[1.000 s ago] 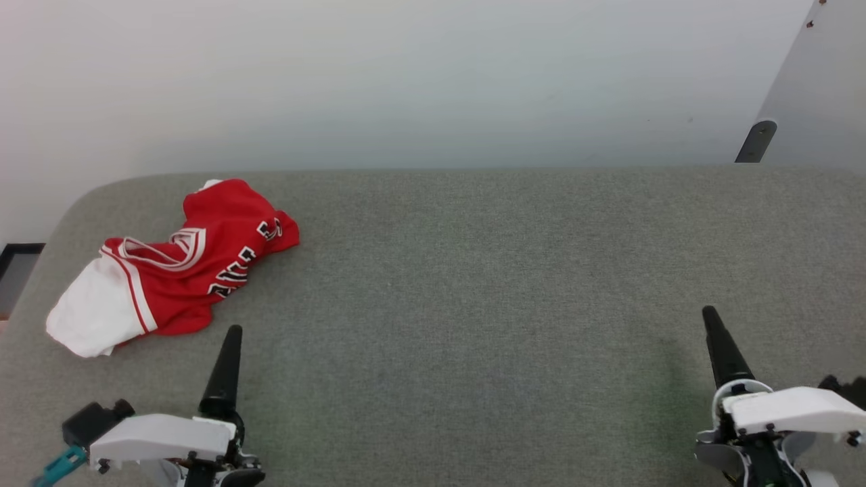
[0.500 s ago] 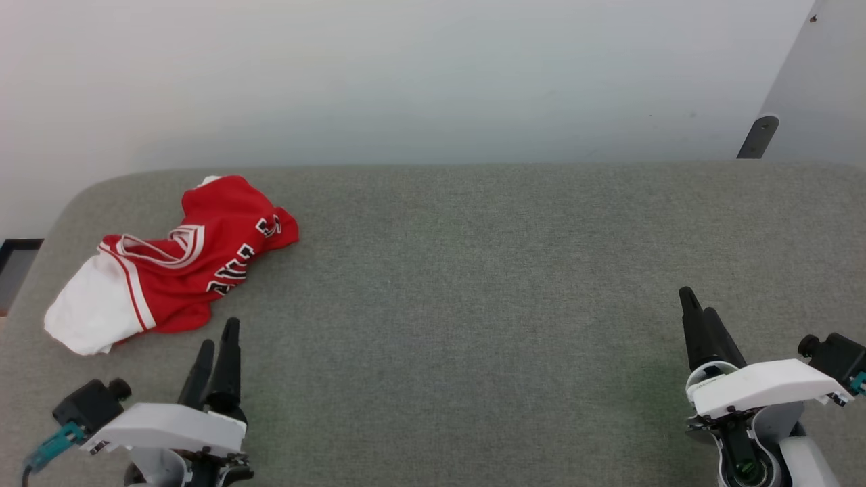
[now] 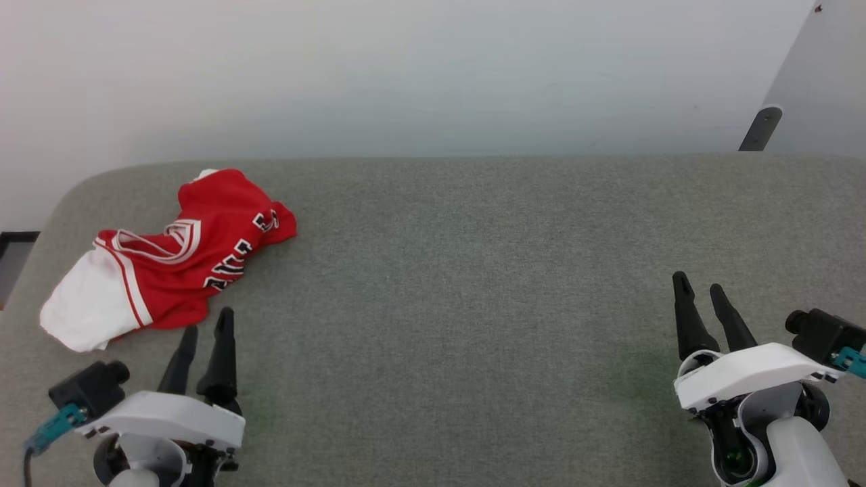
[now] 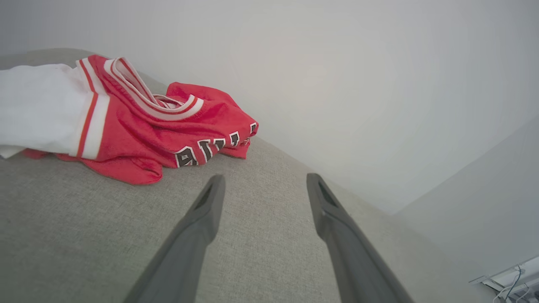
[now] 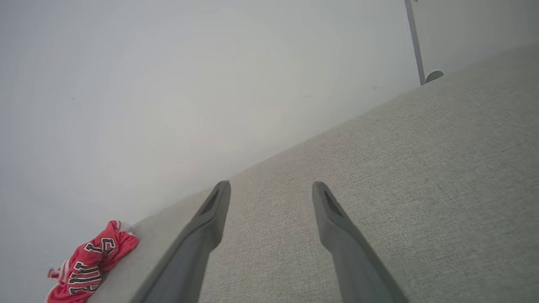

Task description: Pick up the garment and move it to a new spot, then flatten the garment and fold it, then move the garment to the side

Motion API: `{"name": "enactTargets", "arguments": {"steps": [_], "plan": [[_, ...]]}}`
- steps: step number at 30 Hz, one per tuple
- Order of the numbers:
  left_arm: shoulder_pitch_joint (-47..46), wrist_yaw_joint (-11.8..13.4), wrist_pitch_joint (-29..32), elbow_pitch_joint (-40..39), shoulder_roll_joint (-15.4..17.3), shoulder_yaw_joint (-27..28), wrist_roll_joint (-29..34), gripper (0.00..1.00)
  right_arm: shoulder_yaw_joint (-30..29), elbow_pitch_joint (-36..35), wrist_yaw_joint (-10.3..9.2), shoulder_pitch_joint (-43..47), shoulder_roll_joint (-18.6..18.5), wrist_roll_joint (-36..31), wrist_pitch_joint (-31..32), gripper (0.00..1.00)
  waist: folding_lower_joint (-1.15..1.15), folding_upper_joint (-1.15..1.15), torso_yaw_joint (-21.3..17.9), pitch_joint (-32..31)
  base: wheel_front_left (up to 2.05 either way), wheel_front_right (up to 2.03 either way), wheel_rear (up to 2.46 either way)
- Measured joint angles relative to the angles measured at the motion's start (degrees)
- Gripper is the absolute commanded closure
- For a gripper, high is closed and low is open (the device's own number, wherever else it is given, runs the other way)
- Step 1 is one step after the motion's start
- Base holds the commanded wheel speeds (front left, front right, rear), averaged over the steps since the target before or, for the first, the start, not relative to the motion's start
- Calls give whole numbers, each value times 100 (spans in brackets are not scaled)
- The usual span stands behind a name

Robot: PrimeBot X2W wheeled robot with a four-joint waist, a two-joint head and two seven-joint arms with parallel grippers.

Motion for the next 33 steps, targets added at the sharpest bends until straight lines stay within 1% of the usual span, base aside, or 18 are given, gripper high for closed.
{"name": "enactTargets", "arguments": {"steps": [7, 19, 26, 33], "plan": [[-74, 0, -126, 47, 76, -29, 508, 0, -82, 52, 7, -104, 1, -770, -118, 0, 0, 0, 1, 38, 0, 0, 0], [-177, 0, -304, 174, 204, -76, 1233, 0, -330, 131, 8, -213, -2, -1818, -298, 0, 0, 0, 31, 79, 0, 0, 0], [-205, -1, -398, 232, 242, -133, 1552, 0, -349, 164, 8, -263, -1, -2121, -385, 0, 0, 0, 28, 94, 0, 0, 0], [-251, -1, -490, 371, 319, -187, 1826, 0, -419, 242, 8, -279, -3, -2264, -486, 0, 0, 0, 63, 107, 0, 0, 0]]}}
